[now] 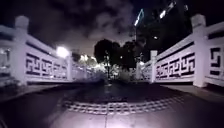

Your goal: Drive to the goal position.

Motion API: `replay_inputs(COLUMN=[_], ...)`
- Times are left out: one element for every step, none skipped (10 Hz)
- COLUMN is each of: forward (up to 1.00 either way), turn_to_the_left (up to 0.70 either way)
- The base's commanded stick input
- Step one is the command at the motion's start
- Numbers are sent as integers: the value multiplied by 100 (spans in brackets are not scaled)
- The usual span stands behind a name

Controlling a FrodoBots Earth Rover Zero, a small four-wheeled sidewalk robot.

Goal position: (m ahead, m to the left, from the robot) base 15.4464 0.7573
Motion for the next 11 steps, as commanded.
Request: replay_inputs(forward=[45, 45, 45, 45, 45, 45, 45, 45, 45, 45, 45], turn_to_the_left=[0, 0, 0, 0, 0, 0, 0, 0, 0, 0, 0])
